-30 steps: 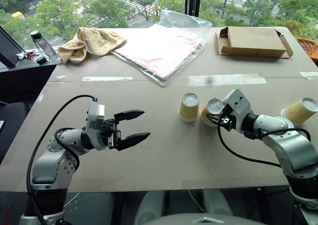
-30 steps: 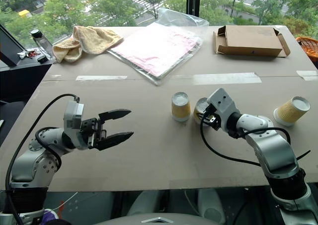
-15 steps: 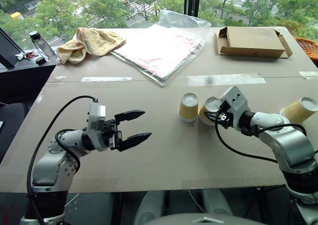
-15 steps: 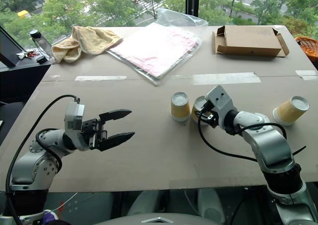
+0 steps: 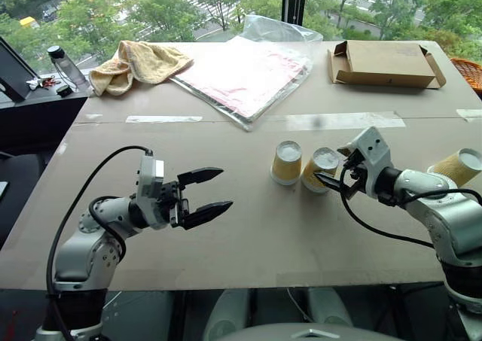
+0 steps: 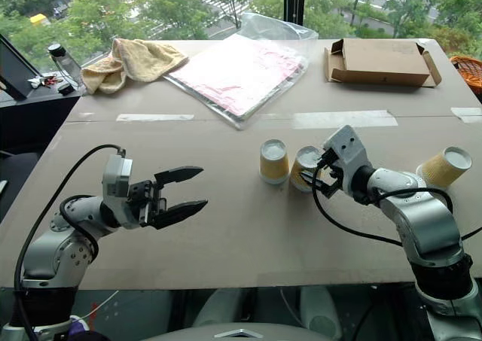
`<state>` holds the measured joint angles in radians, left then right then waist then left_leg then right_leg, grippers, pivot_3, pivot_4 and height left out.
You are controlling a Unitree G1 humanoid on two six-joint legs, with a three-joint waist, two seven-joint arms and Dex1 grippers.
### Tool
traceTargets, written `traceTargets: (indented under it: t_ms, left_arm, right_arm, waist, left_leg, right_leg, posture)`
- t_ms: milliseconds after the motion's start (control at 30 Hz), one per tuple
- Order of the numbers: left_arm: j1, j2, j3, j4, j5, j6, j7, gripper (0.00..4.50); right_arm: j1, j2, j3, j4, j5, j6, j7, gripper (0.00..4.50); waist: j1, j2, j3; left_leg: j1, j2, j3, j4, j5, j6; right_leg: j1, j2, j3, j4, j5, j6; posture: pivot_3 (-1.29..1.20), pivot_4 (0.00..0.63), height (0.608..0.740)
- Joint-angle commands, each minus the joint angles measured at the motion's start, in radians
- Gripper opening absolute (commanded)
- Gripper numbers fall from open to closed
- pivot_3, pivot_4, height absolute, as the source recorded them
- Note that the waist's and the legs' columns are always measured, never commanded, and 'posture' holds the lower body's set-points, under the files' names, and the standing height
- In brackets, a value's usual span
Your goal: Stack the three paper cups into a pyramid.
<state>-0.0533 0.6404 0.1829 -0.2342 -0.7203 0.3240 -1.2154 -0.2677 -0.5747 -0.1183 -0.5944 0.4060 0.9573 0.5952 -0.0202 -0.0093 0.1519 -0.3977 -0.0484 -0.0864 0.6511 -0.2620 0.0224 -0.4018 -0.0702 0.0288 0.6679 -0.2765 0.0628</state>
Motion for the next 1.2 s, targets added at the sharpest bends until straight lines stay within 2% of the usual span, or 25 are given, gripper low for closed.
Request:
traceTargets:
  t_ms: [33, 100, 233, 333, 500, 767, 1133, 1200]
  left_arm:
    - [-0.016, -0.002, -0.017, -0.056, -0.027, 0.013, -0.005, 4.5]
    - [-0.022, -0.004, -0.027, -0.065, -0.03, 0.022, -0.006, 4.5]
    - [-0.047, -0.015, -0.058, -0.055, -0.026, 0.03, -0.008, 4.5]
    - [-0.057, -0.023, -0.075, -0.038, -0.02, 0.026, -0.019, 4.5]
    - [-0.082, -0.033, -0.098, -0.019, -0.015, 0.024, -0.033, 4.5]
    - [-0.076, -0.024, -0.092, -0.026, -0.02, 0.025, -0.042, 4.5]
    - [-0.041, -0.02, -0.077, -0.058, -0.025, 0.023, -0.02, 4.5]
    - [-0.04, -0.021, -0.076, -0.061, -0.025, 0.022, -0.018, 4.5]
  right_arm:
    - [0.052, -0.021, -0.202, -0.089, 0.106, -0.053, 0.044, 4.41]
    - [0.079, -0.027, -0.288, -0.101, 0.143, -0.06, 0.039, 4.41]
    - [0.183, -0.122, -0.443, -0.016, -0.04, -0.115, -0.087, 4.41]
    - [0.232, -0.132, -0.518, 0.057, -0.117, -0.133, -0.18, 4.41]
    - [0.228, -0.076, -0.539, 0.153, -0.166, -0.143, -0.289, 4.41]
    - [0.156, 0.032, -0.592, 0.235, -0.075, -0.122, -0.343, 4.41]
    - [0.115, 0.017, -0.544, 0.385, -0.088, -0.191, -0.36, 4.41]
    - [0.111, 0.017, -0.537, 0.397, -0.088, -0.198, -0.36, 3.88]
  waist:
    - [0.006, 0.0, 0.0]
    - [0.007, 0.0, 0.0]
    - [0.012, 0.0, 0.0]
    - [0.014, 0.0, 0.0]
    - [0.001, 0.0, -0.001]
    - [0.005, 0.001, -0.001]
    - [0.004, 0.001, -0.001]
    - [0.004, 0.001, -0.001]
  left_leg:
    - [0.0, 0.0, 0.0, 0.0, -0.001, 0.002]
    - [0.0, 0.0, 0.0, 0.0, -0.001, 0.002]
    - [0.001, 0.0, 0.0, 0.0, -0.001, 0.002]
    - [0.001, -0.001, 0.0, 0.001, -0.001, 0.002]
    - [0.004, 0.001, 0.002, 0.0, 0.0, 0.0]
    - [0.005, 0.001, 0.003, 0.001, -0.001, 0.002]
    - [0.005, 0.001, 0.004, 0.001, -0.001, 0.002]
    - [0.005, 0.001, 0.003, 0.001, -0.001, 0.002]
  right_leg:
    - [0.0, 0.0, 0.0, 0.0, 0.0, 0.0]
    - [0.0, 0.0, 0.0, 0.0, 0.0, 0.0]
    - [0.001, 0.0, 0.0, 0.0, 0.0, 0.0]
    - [0.004, 0.001, -0.002, -0.001, 0.0, 0.0]
    - [0.004, 0.002, 0.001, 0.001, 0.0, 0.0]
    - [0.005, 0.005, 0.003, 0.001, 0.0, 0.0]
    - [0.005, 0.005, 0.003, 0.001, 0.0, 0.0]
    - [0.005, 0.006, 0.003, 0.001, 0.0, 0.0]
  posture:
    - [0.0, 0.15, 0.74]
    - [0.0, 0.15, 0.74]
    - [0.0, 0.15, 0.74]
    - [0.0, 0.15, 0.74]
    - [0.0, 0.15, 0.74]
    - [0.0, 0.15, 0.74]
    - [0.0, 0.15, 0.74]
    - [0.0, 0.15, 0.74]
